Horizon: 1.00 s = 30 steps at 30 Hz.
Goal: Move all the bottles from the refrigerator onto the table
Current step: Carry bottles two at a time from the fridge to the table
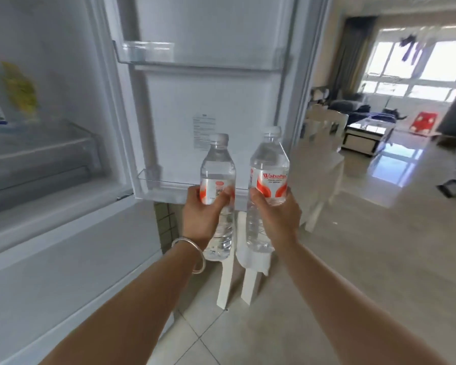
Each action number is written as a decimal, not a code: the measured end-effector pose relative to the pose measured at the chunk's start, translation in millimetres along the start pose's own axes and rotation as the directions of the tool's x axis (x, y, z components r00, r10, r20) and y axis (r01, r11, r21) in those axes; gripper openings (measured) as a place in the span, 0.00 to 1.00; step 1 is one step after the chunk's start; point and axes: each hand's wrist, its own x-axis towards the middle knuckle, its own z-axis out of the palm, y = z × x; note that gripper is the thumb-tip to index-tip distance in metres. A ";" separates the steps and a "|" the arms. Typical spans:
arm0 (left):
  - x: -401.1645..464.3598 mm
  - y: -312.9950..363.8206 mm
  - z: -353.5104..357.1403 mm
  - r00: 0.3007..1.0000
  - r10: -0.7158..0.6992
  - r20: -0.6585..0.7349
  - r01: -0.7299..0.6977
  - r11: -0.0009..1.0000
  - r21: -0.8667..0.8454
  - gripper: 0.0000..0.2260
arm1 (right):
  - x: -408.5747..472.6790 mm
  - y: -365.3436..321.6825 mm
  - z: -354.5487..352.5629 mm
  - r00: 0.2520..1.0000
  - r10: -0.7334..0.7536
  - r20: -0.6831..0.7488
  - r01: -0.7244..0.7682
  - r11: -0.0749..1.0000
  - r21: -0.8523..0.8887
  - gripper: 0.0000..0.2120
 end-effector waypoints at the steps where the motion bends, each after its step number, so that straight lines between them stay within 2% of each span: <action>1: -9.4 2.6 26.5 1.000 0.001 0.023 -0.001 1.000 -0.001 0.19 | 5.6 8.3 -26.1 1.000 0.016 -0.023 -0.017 1.000 -0.016 0.18; 6: -60.3 6.8 148.7 0.989 -0.011 0.146 0.016 0.999 -0.037 0.30 | 31.6 58.9 -141.7 0.987 0.090 -0.131 -0.101 0.991 -0.083 0.21; 10: -84.3 1.9 220.4 0.970 -0.066 0.233 0.074 0.997 -0.027 0.28 | 54.2 93.3 -201.3 0.963 0.162 -0.215 -0.180 0.982 -0.066 0.25; 14: -80.7 -13.9 278.7 0.966 -0.070 0.248 0.074 0.997 -0.006 0.22 | 87.7 126.1 -236.3 0.946 0.192 -0.262 -0.219 0.973 -0.078 0.24; 18: -49.6 -30.7 333.1 0.963 -0.082 0.255 0.078 0.997 0.026 0.23 | 133.8 161.2 -245.7 0.939 0.196 -0.282 -0.236 0.965 -0.116 0.23; 21: -19.3 -39.1 365.2 0.963 -0.110 0.248 0.115 0.993 -0.006 0.19 | 173.5 181.7 -241.8 0.943 0.201 -0.264 -0.242 0.961 -0.133 0.23; 24: 28.4 -52.3 398.6 0.968 -0.105 0.227 0.104 0.994 0.013 0.19 | 229.1 199.6 -228.4 0.947 0.204 -0.250 -0.240 0.963 -0.122 0.23; 30: 134.7 -84.1 445.1 0.983 -0.128 0.131 0.123 0.991 0.051 0.17 | 340.3 221.6 -188.5 0.954 0.226 -0.196 -0.246 0.965 -0.086 0.30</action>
